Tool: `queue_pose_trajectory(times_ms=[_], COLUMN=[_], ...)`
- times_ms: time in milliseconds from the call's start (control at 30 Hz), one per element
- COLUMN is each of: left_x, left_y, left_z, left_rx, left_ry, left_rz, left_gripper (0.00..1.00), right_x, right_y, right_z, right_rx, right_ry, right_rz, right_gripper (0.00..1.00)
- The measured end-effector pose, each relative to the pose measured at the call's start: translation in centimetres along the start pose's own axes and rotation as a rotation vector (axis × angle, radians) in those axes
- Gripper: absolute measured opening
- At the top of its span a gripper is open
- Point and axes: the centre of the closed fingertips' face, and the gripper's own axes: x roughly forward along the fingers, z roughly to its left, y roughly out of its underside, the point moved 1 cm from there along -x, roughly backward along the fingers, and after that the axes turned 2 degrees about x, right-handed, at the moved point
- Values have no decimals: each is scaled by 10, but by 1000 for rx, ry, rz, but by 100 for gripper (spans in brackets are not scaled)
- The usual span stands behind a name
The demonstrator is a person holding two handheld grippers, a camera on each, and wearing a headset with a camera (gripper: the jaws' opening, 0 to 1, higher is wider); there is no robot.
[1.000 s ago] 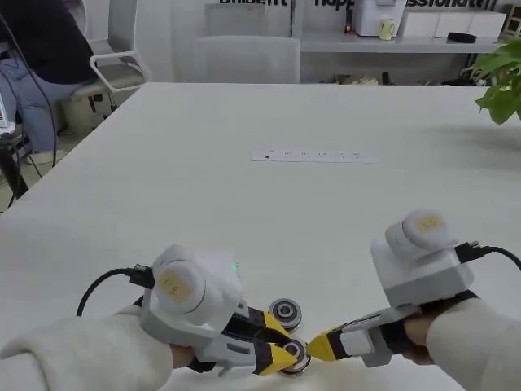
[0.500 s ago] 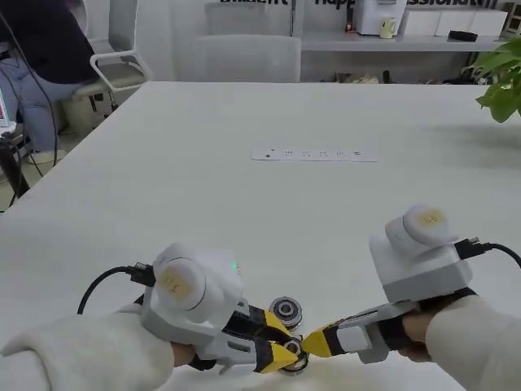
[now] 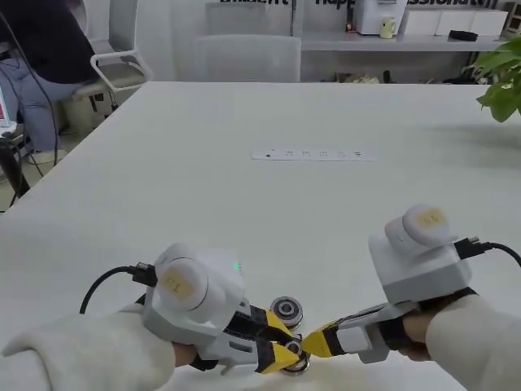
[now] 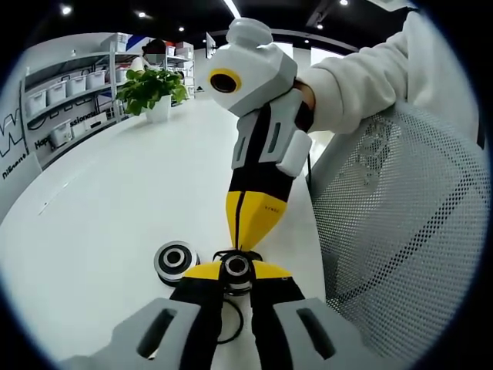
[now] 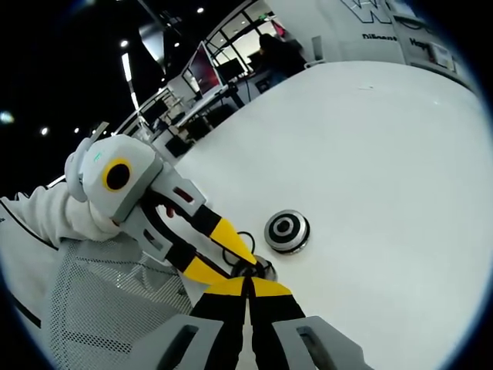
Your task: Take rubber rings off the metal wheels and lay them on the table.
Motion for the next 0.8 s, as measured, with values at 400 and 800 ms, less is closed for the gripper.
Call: queue_pose_trajectory(times_ms=[400,800], left_x=[0,1], left_y=[0,-1], left_z=[0,-3], left_rx=[-4,-9], left_ry=[-5,0], left_rz=[3,29], left_gripper=[7,8], right_x=[-2,-1], right_y=[-10,-3], right_z=[7,-1], right_rx=[-8,3], right_ry=[-18,17], right_rz=[-46,-17], right_gripper=[0,0])
